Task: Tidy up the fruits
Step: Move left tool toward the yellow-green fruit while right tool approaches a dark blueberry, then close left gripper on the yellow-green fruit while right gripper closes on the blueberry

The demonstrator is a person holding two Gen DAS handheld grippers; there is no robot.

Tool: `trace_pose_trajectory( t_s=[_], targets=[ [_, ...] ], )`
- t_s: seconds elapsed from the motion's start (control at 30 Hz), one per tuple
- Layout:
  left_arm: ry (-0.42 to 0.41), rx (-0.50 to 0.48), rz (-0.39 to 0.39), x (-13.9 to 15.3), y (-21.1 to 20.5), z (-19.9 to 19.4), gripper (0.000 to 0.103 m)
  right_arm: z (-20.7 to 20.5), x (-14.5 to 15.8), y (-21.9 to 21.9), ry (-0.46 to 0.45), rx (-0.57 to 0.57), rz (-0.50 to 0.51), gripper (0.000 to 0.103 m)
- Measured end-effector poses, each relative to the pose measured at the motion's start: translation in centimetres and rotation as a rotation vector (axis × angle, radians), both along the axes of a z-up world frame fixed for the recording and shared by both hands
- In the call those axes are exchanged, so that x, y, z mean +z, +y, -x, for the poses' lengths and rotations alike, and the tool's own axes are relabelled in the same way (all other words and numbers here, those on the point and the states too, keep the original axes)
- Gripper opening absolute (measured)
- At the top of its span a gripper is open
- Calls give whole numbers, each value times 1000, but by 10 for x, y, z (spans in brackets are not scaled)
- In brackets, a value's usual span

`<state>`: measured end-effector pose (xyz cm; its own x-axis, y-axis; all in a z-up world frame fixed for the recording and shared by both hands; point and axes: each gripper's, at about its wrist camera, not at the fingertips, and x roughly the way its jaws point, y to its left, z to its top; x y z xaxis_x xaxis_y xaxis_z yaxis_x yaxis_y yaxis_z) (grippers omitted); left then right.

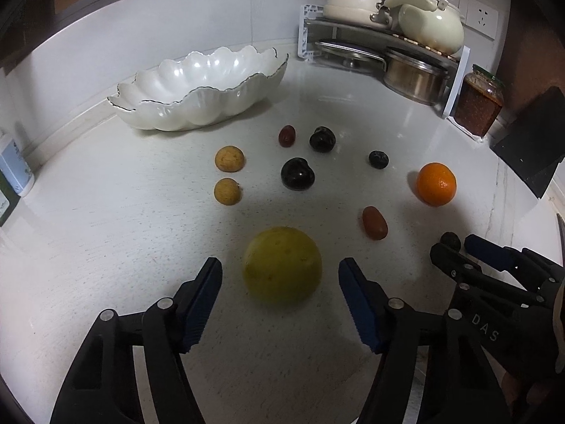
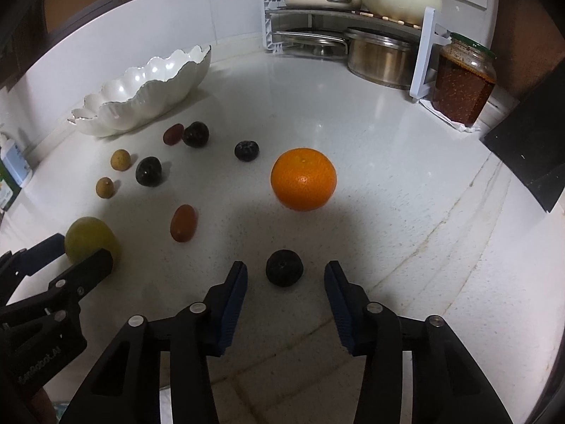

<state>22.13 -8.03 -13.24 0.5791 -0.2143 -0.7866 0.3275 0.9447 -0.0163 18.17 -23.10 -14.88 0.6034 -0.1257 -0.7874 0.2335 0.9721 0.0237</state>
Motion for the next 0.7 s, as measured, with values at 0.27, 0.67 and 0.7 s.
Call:
trace_pose_trajectory(
  t_s=[0.27, 0.67, 0.7],
  targets=[
    [16, -12, 1, -4, -2, -5, 52, -4, 0, 1, -4, 1, 23, 28],
    [36, -14, 20, -3, 1, -4, 48, 1, 6, 6, -30, 20, 34, 23],
    [37, -14, 24, -2, 1, -3, 48, 1, 8, 7, -35, 22, 34, 23]
  ],
)
